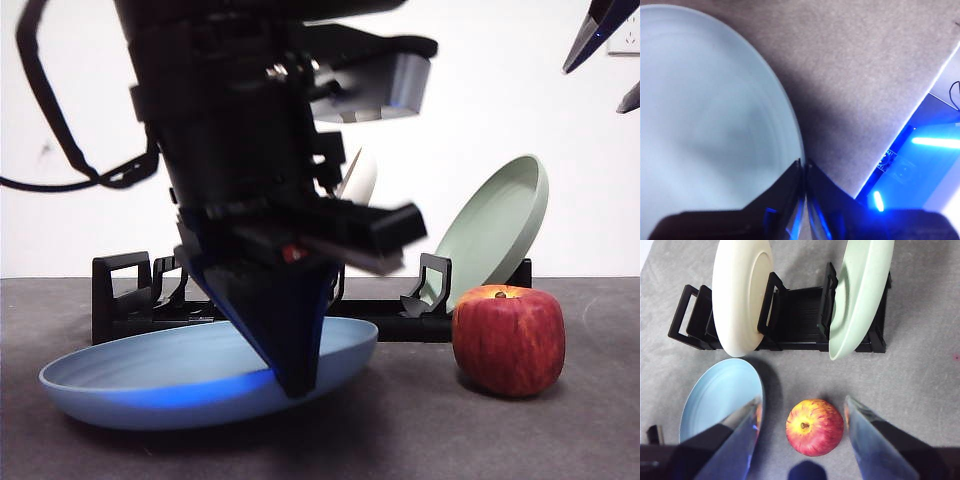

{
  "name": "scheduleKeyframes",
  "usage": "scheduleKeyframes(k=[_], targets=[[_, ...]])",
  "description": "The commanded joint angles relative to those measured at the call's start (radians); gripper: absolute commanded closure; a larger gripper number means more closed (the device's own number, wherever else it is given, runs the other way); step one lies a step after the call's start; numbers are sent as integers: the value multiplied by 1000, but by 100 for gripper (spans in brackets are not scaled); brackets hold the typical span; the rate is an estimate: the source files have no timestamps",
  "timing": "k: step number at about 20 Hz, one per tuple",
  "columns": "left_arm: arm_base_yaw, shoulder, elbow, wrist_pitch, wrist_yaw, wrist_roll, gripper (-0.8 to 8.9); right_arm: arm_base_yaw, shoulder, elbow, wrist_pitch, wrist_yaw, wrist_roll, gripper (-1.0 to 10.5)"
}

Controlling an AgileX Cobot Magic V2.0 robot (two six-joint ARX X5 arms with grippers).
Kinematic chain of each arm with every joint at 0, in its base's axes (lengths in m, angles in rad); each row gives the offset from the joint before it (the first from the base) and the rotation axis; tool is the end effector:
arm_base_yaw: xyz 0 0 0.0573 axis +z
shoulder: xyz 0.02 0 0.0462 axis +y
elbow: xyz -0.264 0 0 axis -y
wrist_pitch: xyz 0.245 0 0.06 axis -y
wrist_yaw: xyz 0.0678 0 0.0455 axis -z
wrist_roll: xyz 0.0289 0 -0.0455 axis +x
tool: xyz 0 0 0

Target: Take the blue plate from the plate rack,put the plate on the table,take the apple from the table,put the apple in the plate

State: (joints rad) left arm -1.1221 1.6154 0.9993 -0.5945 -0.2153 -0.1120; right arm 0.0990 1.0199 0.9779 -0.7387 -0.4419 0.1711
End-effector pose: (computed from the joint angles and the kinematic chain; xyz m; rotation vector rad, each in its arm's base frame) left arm 0.1358 -0.2678 0.1848 0.6773 1.0152 -0.7292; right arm 0.1937 0.0317 0.3120 0.2932 0.8218 0.4459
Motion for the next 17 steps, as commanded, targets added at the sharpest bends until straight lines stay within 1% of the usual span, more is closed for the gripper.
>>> scheduleKeyframes(k=[1, 2, 3, 4, 5, 6, 8, 9, 10, 11, 12, 13, 14, 15, 16, 17], targets=[[-9, 6, -8, 21, 12, 11, 791, 0, 1, 1, 3, 3, -8, 662], [-9, 6, -8, 21, 12, 11, 691, 0, 1, 1, 3, 3, -8, 662], [-8, 5, -8, 18, 10, 11, 554, 1, 1, 1, 3, 2, -8, 662], [-5, 5, -7, 17, 10, 11, 450, 2, 1, 1, 3, 2, -8, 662], [-3, 5, -3, 16, 11, -2, 378, 2, 1, 1, 3, 2, -8, 661], [-4, 4, 4, 18, 11, -24, 338, 4, 1, 1, 3, 2, -8, 657], [-4, -25, 29, 16, 5, -27, 334, 19, 1, 1, 3, 2, -18, 651], [-4, -47, 50, 11, -6, -27, 334, 33, 1, 1, 3, 2, -35, 609], [-3, -72, 71, 2, -34, -27, 334, 51, 2, 1, 3, 4, -44, 534], [0, -108, 101, -15, -81, -26, 334, 79, 2, 1, 4, 10, -50, 475], [6, -146, 132, -31, -127, -23, 334, 111, 4, 2, 6, 42, -51, 464], [15, -187, 163, -43, -166, -21, 334, 148, 8, 2, 5, 91, -58, 463], [25, -224, 193, -57, -188, -17, 334, 183, 14, 2, 4, 138, -61, 441], [41, -272, 231, -76, -206, -14, 335, 227, 25, 2, 4, 191, -61, 366], [61, -314, 266, -92, -206, -9, 335, 266, 39, 2, 4, 232, -61, 322], [84, -358, 300, -109, -206, 9, 337, 303, 57, 2, 4, 264, -61, 312]])
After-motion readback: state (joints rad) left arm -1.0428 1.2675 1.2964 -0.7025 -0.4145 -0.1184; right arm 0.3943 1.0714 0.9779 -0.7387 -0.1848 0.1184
